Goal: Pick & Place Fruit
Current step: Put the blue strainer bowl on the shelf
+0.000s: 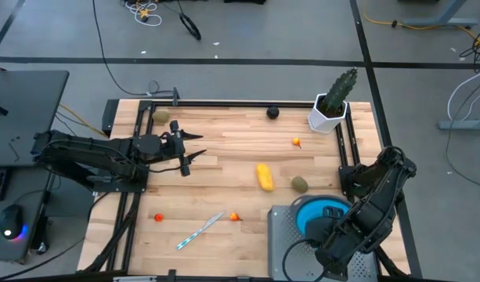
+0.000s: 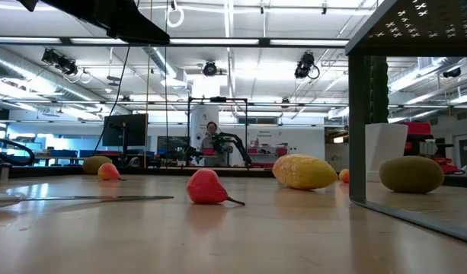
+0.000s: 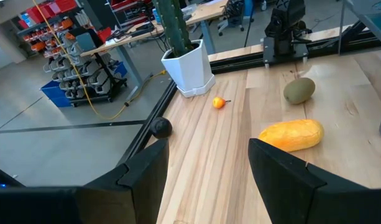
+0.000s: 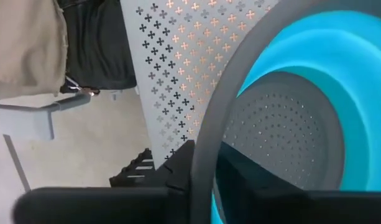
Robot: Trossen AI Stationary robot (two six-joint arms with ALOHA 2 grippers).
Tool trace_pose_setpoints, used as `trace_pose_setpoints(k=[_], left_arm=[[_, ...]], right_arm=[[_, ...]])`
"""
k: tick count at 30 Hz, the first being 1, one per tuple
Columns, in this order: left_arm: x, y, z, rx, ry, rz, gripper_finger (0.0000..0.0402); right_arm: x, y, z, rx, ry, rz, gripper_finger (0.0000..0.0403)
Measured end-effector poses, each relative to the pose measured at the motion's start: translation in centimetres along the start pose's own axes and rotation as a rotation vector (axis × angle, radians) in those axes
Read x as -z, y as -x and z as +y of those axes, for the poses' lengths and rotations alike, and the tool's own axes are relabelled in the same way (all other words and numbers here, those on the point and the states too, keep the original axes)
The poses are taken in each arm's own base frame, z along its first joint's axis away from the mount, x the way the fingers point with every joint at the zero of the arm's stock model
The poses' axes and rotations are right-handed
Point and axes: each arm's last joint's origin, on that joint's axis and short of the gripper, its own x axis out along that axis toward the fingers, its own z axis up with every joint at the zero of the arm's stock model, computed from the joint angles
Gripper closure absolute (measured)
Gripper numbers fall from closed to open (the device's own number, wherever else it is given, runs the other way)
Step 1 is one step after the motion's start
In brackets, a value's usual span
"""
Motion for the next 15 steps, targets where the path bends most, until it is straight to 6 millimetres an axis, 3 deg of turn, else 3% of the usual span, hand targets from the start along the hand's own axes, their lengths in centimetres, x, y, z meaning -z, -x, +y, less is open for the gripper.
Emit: trace_pose_setpoints(k=[8, 15], left_arm=[[0.0, 0.0, 0.0, 0.0, 0.0, 0.0, 0.0171], [-0.01, 0.0, 0.0, 0.0, 0.0, 0.0, 0.0171]], right_arm=[[-0.06, 0.0, 0.04, 0.0, -0.011, -0.012, 0.0267], [-0.23, 0.01, 0.2, -0.009, -0.02, -0.043, 0.0247]])
